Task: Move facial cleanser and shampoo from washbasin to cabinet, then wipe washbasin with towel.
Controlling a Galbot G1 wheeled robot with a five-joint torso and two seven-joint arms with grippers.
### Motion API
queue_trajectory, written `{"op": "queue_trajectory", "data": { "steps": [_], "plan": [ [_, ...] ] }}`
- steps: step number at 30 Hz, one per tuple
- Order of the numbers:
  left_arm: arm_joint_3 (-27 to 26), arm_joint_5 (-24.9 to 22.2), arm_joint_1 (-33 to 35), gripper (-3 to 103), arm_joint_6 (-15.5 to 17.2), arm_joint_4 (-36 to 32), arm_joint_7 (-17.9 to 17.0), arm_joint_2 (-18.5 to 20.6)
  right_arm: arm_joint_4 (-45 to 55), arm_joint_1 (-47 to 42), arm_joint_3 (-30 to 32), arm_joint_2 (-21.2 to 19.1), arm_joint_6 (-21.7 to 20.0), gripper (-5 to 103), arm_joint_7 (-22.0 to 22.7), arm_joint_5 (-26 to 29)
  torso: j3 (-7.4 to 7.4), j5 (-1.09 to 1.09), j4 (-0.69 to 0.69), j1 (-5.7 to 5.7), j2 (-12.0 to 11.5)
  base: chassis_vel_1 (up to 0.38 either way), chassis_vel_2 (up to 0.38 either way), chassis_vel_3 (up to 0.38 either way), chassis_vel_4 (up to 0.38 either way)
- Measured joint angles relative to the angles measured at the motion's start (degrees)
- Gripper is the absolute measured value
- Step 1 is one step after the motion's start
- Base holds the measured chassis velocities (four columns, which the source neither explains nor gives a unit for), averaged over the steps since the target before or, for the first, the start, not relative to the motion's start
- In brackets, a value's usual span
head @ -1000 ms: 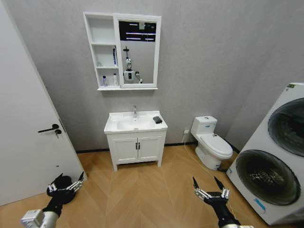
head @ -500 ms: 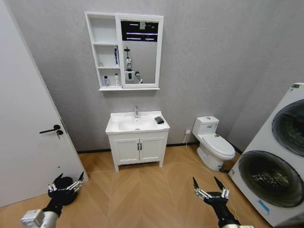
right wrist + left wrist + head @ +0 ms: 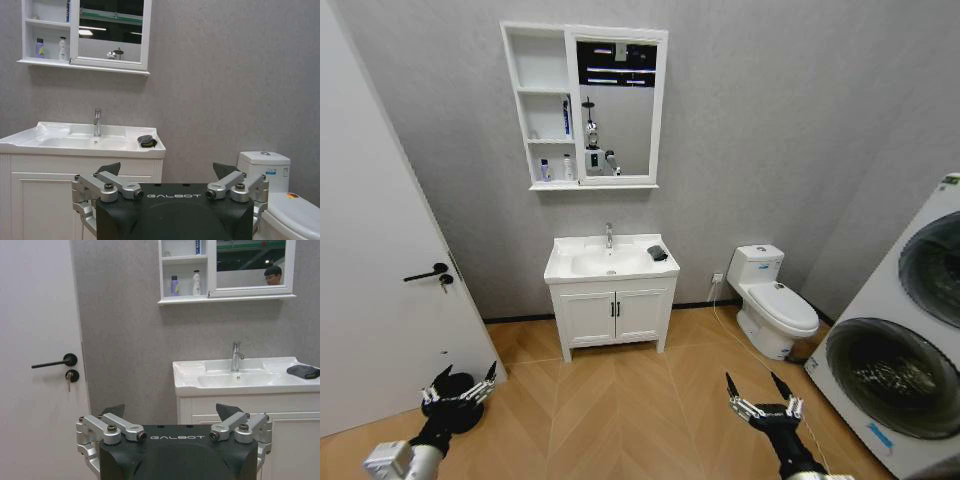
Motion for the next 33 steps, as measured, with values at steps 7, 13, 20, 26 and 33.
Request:
{"op": "queue_trajectory", "data": {
  "steps": [7,13,20,26,33],
  "plan": [
    [0.0,0.0,0.0,100,0.0,0.0,0.0,0.0,0.0,0.0,0.0,0.0,0.0,100,0.0,0.0,-0.23,0.00,0.01,-0.30,-0.5,0.038,0.050,0.045,0.025],
    [0.0,0.0,0.0,100,0.0,0.0,0.0,0.0,0.0,0.0,0.0,0.0,0.0,100,0.0,0.0,-0.22,0.00,0.03,-0.32,-0.5,0.071,0.070,0.074,0.079],
    [0.0,0.0,0.0,100,0.0,0.0,0.0,0.0,0.0,0.0,0.0,0.0,0.0,100,0.0,0.0,-0.19,0.00,-0.02,-0.31,-0.5,0.016,0.016,0.017,0.015],
    [0.0,0.0,0.0,100,0.0,0.0,0.0,0.0,0.0,0.0,0.0,0.0,0.0,100,0.0,0.0,0.29,0.00,0.01,0.14,0.5,0.000,0.000,0.000,0.000],
    [0.0,0.0,0.0,100,0.0,0.0,0.0,0.0,0.0,0.0,0.0,0.0,0.0,100,0.0,0.0,1.63,0.00,0.01,1.29,3.0,0.000,0.000,0.000,0.000]
  ]
}}
